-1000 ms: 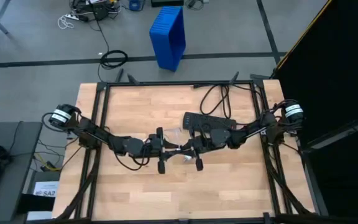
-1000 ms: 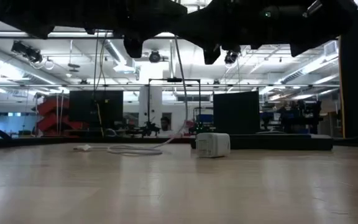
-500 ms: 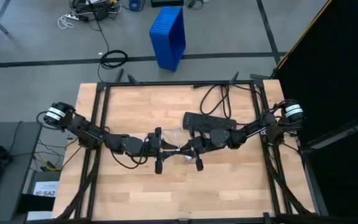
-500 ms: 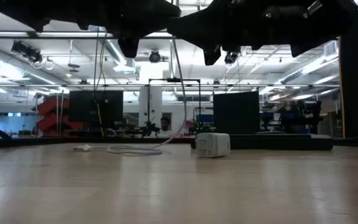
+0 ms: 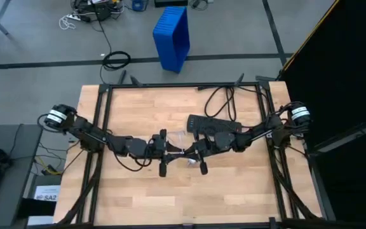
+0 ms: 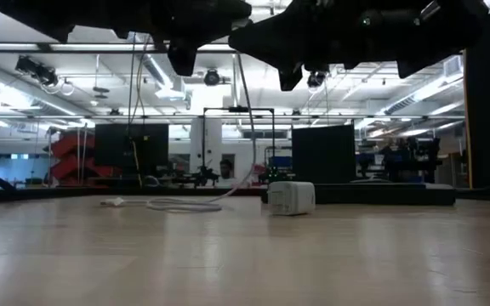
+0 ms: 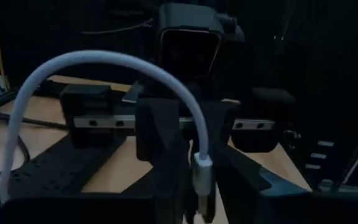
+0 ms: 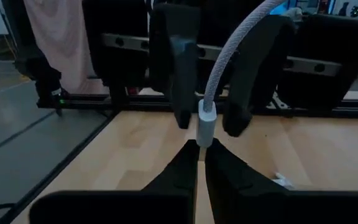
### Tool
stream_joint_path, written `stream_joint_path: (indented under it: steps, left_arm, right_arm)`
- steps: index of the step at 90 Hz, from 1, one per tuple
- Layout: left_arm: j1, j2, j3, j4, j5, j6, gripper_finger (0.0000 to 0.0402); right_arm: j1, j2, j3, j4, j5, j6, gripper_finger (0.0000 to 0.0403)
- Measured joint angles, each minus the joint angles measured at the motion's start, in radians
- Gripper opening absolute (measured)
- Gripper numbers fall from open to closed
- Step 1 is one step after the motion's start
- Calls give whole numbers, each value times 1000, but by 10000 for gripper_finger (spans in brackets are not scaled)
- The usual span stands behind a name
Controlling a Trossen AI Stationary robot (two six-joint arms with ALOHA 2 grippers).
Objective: Insert USB
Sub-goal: Insert the white charger cable into the white charger adapter
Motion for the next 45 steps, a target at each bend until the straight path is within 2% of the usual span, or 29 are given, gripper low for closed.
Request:
stream_joint_path:
  steps: [45]
  left_arm:
    - [10, 1, 0, -31, 0, -4, 41]
  right_arm:
    - [-1, 0, 0, -2, 4, 0, 0]
